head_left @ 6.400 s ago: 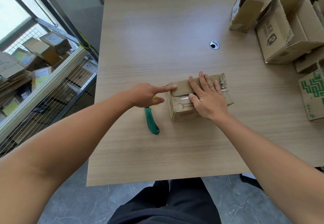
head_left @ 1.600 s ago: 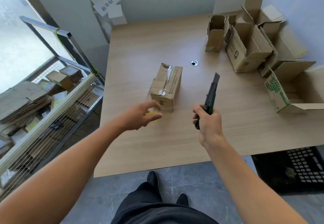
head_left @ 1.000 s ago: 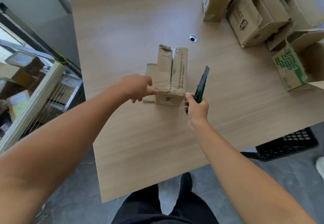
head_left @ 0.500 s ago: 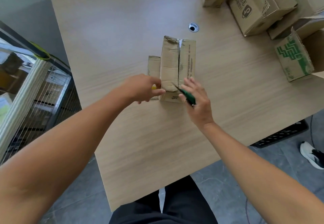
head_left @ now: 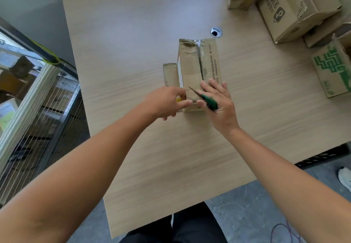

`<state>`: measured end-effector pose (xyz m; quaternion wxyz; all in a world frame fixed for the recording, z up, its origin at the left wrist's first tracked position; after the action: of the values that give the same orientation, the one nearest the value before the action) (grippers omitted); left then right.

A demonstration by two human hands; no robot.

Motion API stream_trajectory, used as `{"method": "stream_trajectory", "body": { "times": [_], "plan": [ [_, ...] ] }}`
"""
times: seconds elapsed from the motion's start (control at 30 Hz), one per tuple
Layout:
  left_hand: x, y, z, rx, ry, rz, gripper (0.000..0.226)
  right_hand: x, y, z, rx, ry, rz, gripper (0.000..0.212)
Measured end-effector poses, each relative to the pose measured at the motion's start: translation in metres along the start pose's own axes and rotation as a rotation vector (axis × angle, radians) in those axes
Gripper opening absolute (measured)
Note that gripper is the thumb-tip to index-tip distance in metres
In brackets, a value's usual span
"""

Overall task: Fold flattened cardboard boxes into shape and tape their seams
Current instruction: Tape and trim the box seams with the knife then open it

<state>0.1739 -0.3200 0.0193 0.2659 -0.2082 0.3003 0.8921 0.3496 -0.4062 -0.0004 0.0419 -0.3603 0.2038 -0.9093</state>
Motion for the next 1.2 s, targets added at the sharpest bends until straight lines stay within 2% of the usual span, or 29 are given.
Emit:
{"method": "stream_trajectory", "body": {
  "times": [0.13, 0.27, 0.37, 0.47, 0.53, 0.6, 0.7, 0.8, 0.83, 0.9, 0.93, 1.0, 1.07, 1.2],
  "plan": [
    [0.011, 0.007, -0.001, 0.001, -0.065, -0.061, 0.034, -0.007, -0.001, -0.002, -0.036, 0.142, 0.184, 0.030],
    [0.030, 0.007, 0.003, 0.016, -0.052, -0.126, 0.038, -0.019, 0.000, -0.010, -0.104, 0.177, 0.337, 0.032],
    [0.035, 0.003, 0.012, -0.020, -0.081, -0.167, 0.036, -0.021, -0.002, -0.013, -0.133, 0.183, 0.343, 0.029],
    [0.051, 0.005, 0.019, 0.020, -0.114, -0.065, 0.040, -0.020, -0.005, -0.011, -0.137, 0.167, 0.317, 0.027],
    [0.056, 0.007, 0.023, 0.014, -0.146, -0.026, 0.056, -0.019, -0.007, -0.008, -0.119, 0.141, 0.295, 0.028],
    [0.047, 0.004, 0.029, -0.032, -0.226, -0.090, 0.076, -0.019, -0.012, -0.004, -0.067, 0.108, 0.264, 0.029],
    [0.024, -0.005, 0.031, -0.014, -0.319, -0.184, 0.072, -0.018, -0.028, 0.009, 0.058, 0.035, 0.144, 0.034],
    [0.015, -0.008, 0.019, 0.061, -0.297, -0.183, 0.065, -0.005, -0.035, 0.023, 0.154, -0.044, -0.075, 0.047],
    [0.014, -0.007, 0.016, 0.042, -0.294, -0.189, 0.064, 0.005, -0.033, 0.030, 0.128, -0.037, -0.120, 0.045],
    [0.014, -0.006, 0.012, 0.004, -0.295, -0.196, 0.064, 0.023, -0.019, 0.044, 0.026, -0.011, -0.246, 0.021],
    [0.014, -0.004, 0.011, -0.001, -0.287, -0.197, 0.063, 0.031, -0.007, 0.046, 0.031, -0.035, -0.361, 0.012],
    [0.014, -0.003, 0.010, 0.012, -0.276, -0.201, 0.062, 0.042, 0.022, 0.038, 0.139, -0.182, -0.631, 0.025],
    [0.014, -0.001, 0.011, 0.029, -0.267, -0.189, 0.063, 0.054, 0.051, 0.027, 0.235, -0.301, -0.821, 0.038],
    [0.011, 0.003, 0.012, -0.017, -0.266, -0.151, 0.062, 0.071, 0.072, 0.014, 0.315, -0.289, -0.902, 0.032]
  ]
}}
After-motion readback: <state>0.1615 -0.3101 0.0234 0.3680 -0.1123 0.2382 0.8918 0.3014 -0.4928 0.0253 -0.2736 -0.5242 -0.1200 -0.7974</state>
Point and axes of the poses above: each hand's wrist, its own y-axis away from the middle knuckle, its own z-axis out of the back of the hand, x = y × z, the point moved 5 cm from there along -y, towards the middle knuckle, and after that the axes turned 1 degree about x, right-handed, at the moved point
